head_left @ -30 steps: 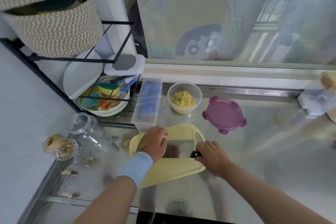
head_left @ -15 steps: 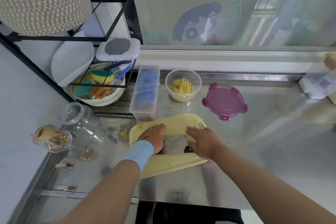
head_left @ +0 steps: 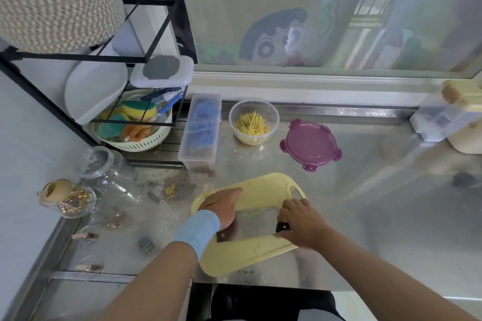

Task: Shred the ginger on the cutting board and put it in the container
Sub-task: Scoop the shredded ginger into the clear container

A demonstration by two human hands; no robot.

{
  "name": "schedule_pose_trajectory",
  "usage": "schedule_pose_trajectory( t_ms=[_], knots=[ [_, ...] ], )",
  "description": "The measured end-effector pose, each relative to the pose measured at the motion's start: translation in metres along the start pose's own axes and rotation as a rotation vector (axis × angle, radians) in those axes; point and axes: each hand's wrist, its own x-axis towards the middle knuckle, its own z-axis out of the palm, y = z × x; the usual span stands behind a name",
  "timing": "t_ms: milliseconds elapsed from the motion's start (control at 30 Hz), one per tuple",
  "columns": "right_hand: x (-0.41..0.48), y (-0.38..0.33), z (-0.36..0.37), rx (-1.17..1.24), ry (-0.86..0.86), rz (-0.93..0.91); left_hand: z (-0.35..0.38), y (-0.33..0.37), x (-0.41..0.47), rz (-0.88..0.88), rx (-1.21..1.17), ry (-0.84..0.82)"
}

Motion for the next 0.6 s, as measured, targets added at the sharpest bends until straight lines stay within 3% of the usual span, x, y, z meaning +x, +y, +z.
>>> schedule_pose_trajectory(
  t_ms=[133, 333, 600],
  knots=[
    [0.003, 0.003, -0.013, 0.088, 0.032, -0.032, -0.02, 0.012, 0.004, 0.056, -0.041, 0.047],
    [0.013, 0.036, -0.081, 0.142, 0.169, -0.117, -0.081, 0.068, 0.019, 0.01, -0.208, -0.021],
    [0.055, 0.103, -0.159, 0.097, 0.327, -0.185, -0.15, 0.113, 0.087, -0.009, -0.195, -0.048]
  ],
)
